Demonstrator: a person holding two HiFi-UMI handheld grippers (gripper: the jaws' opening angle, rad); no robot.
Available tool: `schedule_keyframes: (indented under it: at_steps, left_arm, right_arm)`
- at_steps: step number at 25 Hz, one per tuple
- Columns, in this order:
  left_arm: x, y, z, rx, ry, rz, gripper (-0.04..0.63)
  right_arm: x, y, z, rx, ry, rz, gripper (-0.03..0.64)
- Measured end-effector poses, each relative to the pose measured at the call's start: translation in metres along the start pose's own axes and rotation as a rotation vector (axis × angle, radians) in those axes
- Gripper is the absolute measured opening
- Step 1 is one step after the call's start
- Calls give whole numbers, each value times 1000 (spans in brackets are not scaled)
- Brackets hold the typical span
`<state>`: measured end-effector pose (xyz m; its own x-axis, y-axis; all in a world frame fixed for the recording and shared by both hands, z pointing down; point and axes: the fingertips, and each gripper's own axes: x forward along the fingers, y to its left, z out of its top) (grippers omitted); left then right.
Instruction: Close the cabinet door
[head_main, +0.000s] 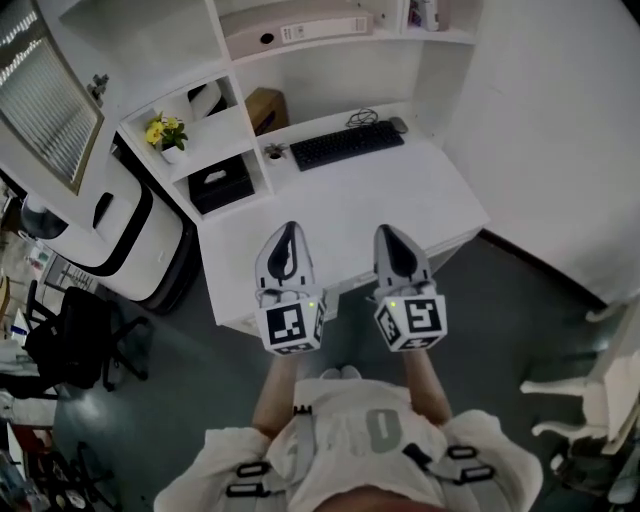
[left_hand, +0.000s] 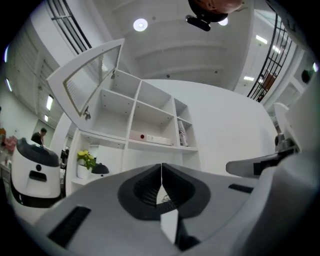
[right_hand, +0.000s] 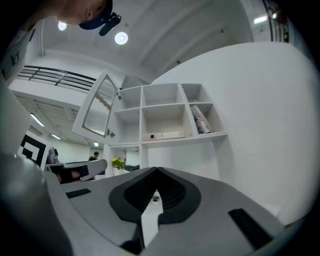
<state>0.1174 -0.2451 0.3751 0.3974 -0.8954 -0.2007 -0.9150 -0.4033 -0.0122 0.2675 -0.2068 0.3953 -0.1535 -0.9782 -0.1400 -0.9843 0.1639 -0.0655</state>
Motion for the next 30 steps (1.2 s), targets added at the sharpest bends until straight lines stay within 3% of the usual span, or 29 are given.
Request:
schedule_keyframes:
  at_steps: [5,10,16,24,30]
  left_arm:
    - [-25,61,16,40,-7,197,6]
    - [-71,109,32,76,0,367,6]
    - [-129,154,44,120,23,530,6]
    - [-169,206,53,135,21,640,6]
    - [-170,232,58,119,12,644,6]
  right_arm:
    - [42,46,6,-24,-21,242,3]
    - [64,98,18,-26,-35,395,3]
    - [73,172,22,45,-29,569,3]
    - [77,258,17,24,-38,693,3]
    - [89,275,12,21,-34,655,3]
